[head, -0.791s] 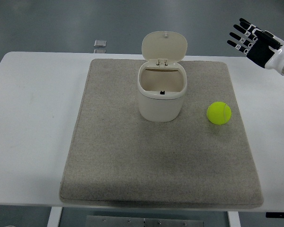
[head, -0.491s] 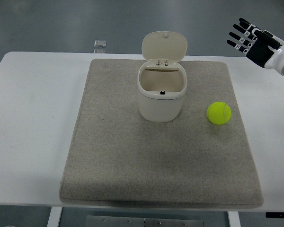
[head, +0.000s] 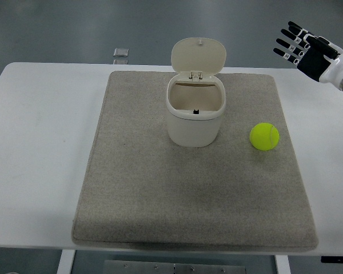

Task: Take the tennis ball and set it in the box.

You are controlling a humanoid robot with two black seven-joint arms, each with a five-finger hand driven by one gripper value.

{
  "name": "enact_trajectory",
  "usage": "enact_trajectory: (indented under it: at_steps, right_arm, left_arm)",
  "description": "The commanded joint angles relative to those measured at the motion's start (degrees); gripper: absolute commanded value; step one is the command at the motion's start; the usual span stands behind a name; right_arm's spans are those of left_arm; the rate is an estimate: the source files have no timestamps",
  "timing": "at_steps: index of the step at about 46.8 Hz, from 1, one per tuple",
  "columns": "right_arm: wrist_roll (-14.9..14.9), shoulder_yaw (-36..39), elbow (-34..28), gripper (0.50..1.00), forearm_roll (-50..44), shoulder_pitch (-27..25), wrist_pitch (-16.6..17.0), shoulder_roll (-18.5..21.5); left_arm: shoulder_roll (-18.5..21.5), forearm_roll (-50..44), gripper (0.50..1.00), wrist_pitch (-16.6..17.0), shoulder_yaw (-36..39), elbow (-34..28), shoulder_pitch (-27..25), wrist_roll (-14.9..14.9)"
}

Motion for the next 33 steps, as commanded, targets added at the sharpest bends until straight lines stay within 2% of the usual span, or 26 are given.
enact_trajectory:
  at_steps: [1, 33]
  right_arm:
    - [0.2, 0.0, 0.0, 0.911, -0.1, 0.0, 0.0, -0.1]
    - [0.4, -0.8, 0.2, 0.911, -2.0, 0.3, 1.4, -1.3]
  left_arm:
    - [0.0, 0.0, 0.996, 0.0, 0.0, 0.0, 0.0, 0.0]
    - [0.0, 0.0, 0.996, 0.0, 0.0, 0.0, 0.0, 0.0]
